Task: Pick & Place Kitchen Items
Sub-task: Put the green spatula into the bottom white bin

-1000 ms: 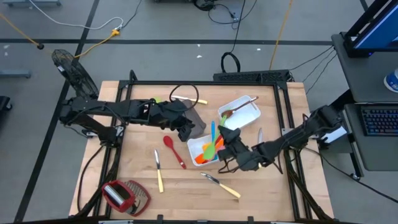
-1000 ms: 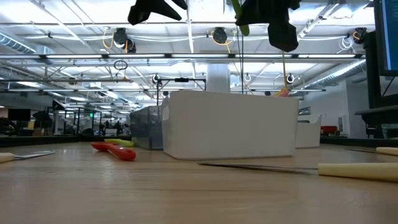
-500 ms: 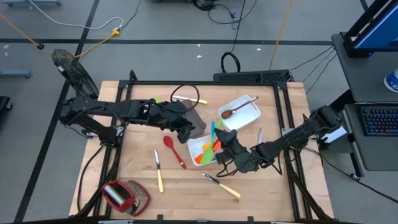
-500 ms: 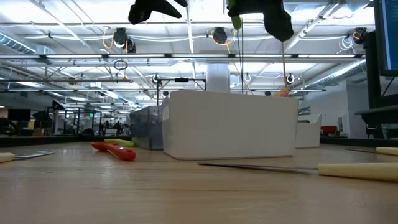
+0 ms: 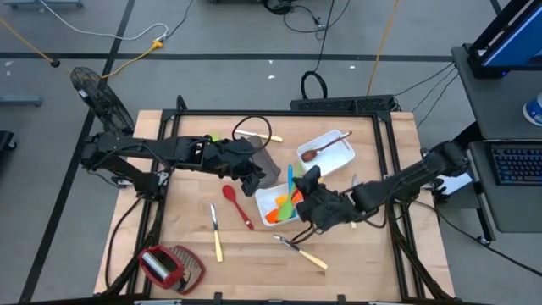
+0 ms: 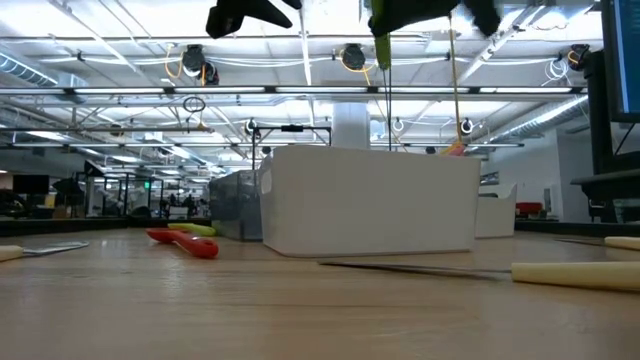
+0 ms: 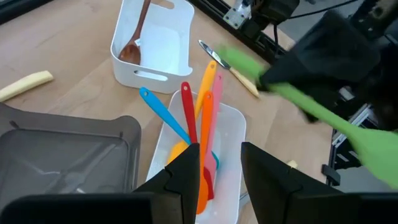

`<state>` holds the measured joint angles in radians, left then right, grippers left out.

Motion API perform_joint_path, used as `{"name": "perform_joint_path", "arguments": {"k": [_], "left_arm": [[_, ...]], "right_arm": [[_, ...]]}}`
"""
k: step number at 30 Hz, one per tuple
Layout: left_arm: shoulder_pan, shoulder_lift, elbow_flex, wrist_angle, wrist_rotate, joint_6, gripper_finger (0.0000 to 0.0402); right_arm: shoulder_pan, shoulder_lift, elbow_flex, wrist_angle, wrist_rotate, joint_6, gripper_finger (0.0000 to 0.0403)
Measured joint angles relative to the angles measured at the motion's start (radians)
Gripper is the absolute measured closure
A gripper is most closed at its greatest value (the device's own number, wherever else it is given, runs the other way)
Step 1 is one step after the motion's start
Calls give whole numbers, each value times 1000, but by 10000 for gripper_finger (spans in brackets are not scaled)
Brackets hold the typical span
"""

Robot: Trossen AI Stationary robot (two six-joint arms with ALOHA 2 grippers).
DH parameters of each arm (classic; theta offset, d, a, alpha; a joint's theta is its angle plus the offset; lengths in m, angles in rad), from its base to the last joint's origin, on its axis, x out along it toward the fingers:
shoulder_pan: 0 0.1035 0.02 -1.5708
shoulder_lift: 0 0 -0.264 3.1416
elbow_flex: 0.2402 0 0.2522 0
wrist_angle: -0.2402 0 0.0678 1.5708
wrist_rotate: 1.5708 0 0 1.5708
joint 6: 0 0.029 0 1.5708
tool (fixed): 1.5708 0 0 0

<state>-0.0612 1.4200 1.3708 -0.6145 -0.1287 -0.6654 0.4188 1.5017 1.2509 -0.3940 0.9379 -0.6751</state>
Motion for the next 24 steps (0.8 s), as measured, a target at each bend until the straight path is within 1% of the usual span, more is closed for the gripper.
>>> {"name": "perform_joint_path", "arguments": {"k": [2, 4, 7, 10, 12, 13, 17, 24], "left_arm": [[0, 0, 0, 4, 0, -1, 282], [0, 0, 0, 16, 0, -1, 282], [0, 0, 1, 38, 0, -1, 282], [0, 0, 1, 48, -2, -1, 282], [0, 0, 1, 49, -2, 2, 282], [0, 0, 1, 49, -2, 6, 282], [1, 0, 1, 49, -2, 9, 282], [2, 0, 1, 50, -29, 10, 282]], "right_arm": [[-21, -13, 55, -149, -178, 122, 383], [-41, -14, 102, -249, -291, 190, 383], [-72, -12, 158, -385, -442, 227, 383], [-120, -13, 186, -449, -631, 281, 383], [-149, -12, 186, -503, -713, 305, 383], [-160, -11, 186, -526, -728, 311, 383], [-198, -11, 186, -660, -721, 316, 382], [-223, -9, 185, -809, -607, 316, 382]]}}
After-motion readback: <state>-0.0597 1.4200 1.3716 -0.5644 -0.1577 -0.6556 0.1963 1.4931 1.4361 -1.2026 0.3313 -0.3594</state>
